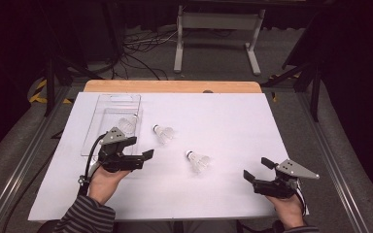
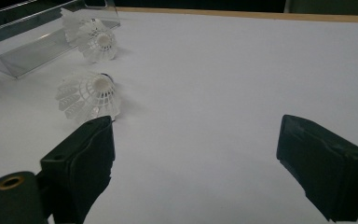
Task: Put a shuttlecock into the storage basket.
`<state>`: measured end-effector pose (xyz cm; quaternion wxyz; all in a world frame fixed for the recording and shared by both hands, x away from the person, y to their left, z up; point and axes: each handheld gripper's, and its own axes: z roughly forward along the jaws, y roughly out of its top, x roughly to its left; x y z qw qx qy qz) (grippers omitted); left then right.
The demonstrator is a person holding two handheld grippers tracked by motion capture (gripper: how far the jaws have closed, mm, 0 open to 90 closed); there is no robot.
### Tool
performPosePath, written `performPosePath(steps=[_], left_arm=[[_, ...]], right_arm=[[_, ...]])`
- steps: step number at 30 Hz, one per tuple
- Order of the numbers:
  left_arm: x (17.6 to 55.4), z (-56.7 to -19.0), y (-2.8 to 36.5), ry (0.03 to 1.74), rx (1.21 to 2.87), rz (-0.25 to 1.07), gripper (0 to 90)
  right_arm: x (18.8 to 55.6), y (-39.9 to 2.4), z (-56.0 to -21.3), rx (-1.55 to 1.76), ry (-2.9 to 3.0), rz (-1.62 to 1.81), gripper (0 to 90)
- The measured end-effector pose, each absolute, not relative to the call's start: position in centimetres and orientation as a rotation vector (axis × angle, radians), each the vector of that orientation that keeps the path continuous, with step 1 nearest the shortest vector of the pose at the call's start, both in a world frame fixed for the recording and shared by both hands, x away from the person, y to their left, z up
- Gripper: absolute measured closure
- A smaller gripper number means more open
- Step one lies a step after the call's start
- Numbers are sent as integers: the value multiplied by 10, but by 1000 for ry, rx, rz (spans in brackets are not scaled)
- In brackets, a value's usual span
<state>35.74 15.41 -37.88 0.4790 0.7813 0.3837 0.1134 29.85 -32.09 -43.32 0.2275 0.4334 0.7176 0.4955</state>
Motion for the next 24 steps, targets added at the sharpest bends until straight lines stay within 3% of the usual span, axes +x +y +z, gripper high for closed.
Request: performPosePath(steps=[24], left_arm=[[370,-374,145,935,1911,282,203]], right_arm=[[299,-321,-433,1187,1982,1366,122]])
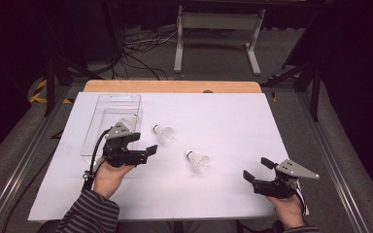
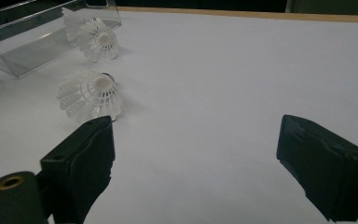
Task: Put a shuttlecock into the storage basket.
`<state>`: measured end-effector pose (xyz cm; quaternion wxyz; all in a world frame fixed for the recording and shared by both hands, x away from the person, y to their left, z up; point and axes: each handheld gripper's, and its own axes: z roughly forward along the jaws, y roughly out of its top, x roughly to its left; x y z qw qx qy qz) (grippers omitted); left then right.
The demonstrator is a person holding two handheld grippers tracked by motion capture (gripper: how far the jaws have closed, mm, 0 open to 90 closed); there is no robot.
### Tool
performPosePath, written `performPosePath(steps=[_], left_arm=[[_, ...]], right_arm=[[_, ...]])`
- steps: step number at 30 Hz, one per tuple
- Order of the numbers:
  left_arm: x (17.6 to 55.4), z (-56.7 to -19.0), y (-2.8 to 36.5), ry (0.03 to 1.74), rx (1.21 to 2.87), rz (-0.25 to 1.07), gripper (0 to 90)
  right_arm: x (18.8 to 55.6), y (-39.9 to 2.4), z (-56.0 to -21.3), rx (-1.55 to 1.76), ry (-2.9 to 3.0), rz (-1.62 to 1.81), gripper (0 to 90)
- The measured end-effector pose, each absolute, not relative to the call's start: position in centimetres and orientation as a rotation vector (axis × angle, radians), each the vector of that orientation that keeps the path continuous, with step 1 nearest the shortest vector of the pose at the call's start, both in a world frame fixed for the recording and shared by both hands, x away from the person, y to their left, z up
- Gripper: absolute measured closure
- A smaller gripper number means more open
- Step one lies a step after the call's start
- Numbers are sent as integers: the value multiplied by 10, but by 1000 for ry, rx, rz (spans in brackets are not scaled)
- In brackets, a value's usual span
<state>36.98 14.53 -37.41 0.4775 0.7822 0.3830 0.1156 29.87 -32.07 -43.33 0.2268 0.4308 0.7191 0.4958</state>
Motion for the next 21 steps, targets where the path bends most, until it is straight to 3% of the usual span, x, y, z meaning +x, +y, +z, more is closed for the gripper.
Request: performPosePath(steps=[21], left_arm=[[389,-366,138,957,1959,253,230]], right_arm=[[299,-321,-433,1187,1983,1368,123]])
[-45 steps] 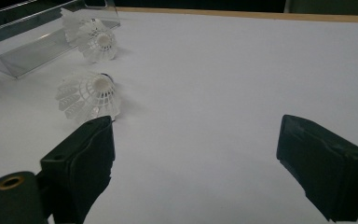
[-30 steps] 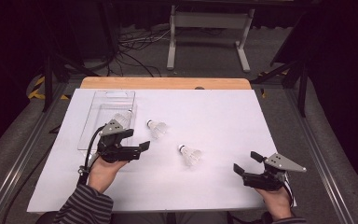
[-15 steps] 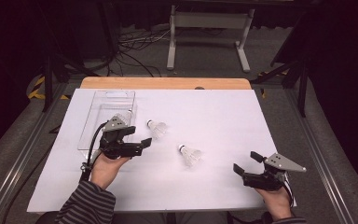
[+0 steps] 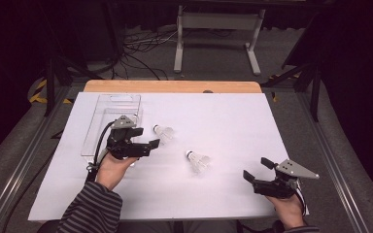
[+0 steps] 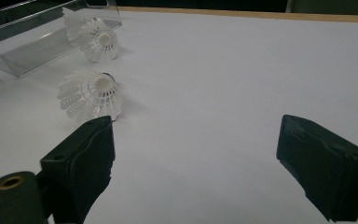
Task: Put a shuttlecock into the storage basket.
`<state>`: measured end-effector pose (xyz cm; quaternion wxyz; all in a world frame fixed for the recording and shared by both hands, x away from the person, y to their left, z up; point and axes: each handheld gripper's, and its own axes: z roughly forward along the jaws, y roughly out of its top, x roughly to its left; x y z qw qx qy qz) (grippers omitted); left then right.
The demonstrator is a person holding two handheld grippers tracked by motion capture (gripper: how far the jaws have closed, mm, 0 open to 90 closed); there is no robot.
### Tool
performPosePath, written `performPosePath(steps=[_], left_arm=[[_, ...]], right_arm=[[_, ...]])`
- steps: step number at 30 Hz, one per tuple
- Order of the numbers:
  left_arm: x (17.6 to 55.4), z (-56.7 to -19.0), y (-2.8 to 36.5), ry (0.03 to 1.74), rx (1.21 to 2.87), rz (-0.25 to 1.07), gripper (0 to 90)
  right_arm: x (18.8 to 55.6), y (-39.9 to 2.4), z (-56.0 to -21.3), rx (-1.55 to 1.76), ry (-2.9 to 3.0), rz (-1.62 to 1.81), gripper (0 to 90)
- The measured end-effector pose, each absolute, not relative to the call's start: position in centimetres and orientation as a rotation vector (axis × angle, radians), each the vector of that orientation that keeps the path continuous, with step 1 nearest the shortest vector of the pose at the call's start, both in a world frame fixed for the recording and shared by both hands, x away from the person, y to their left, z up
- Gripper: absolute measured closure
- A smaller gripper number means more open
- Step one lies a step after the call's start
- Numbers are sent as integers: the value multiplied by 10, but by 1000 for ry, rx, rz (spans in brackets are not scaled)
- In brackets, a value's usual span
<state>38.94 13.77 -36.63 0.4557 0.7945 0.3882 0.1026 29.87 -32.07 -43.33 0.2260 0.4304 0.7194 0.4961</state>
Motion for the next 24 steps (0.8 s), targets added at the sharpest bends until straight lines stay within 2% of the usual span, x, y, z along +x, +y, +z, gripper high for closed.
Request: performPosePath(steps=[24], left_arm=[[410,-359,127,1002,2051,222,273]], right_arm=[[303,-316,-433,1175,1993,1368,123]])
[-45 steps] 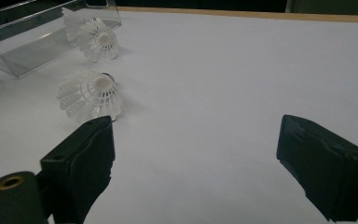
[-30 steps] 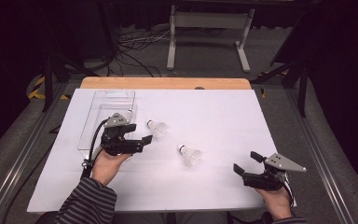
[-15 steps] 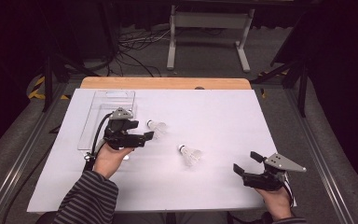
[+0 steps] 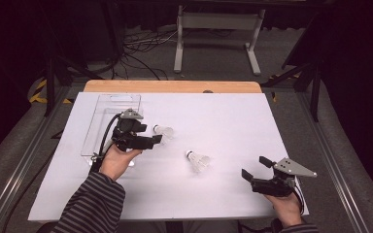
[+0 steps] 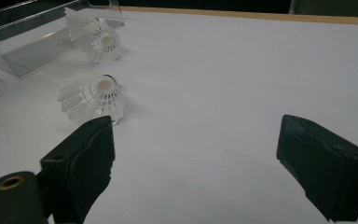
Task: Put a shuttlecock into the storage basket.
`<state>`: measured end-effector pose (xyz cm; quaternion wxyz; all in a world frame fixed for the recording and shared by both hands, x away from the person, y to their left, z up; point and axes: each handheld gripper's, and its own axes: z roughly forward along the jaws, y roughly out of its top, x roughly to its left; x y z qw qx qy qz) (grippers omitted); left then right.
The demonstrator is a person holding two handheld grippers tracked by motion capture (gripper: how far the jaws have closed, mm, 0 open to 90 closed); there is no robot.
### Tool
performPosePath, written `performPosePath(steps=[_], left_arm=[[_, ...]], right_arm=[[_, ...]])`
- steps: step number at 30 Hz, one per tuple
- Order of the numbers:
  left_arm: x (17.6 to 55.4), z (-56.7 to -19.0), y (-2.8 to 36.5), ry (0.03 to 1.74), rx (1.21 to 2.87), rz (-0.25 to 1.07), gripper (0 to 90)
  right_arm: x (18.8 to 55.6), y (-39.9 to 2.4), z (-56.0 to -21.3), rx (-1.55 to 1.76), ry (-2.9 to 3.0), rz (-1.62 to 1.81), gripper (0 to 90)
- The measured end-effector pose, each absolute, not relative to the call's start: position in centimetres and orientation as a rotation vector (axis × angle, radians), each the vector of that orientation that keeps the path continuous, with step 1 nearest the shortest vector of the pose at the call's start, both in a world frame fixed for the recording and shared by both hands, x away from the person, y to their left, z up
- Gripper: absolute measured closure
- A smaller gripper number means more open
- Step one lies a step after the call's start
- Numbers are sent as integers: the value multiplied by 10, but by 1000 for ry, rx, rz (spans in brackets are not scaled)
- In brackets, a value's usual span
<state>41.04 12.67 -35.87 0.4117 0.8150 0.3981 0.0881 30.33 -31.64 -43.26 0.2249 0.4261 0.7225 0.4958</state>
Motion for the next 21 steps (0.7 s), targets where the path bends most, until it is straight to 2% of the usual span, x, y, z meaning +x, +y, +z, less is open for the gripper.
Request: performPosePath(steps=[17,21], left_arm=[[427,-355,115,1031,2154,247,279],[431,-357,113,1043,2183,217,282]], right_arm=[[302,-319,-433,1184,1982,1377,123],[302,-319,-433,1182,1987,1372,123]])
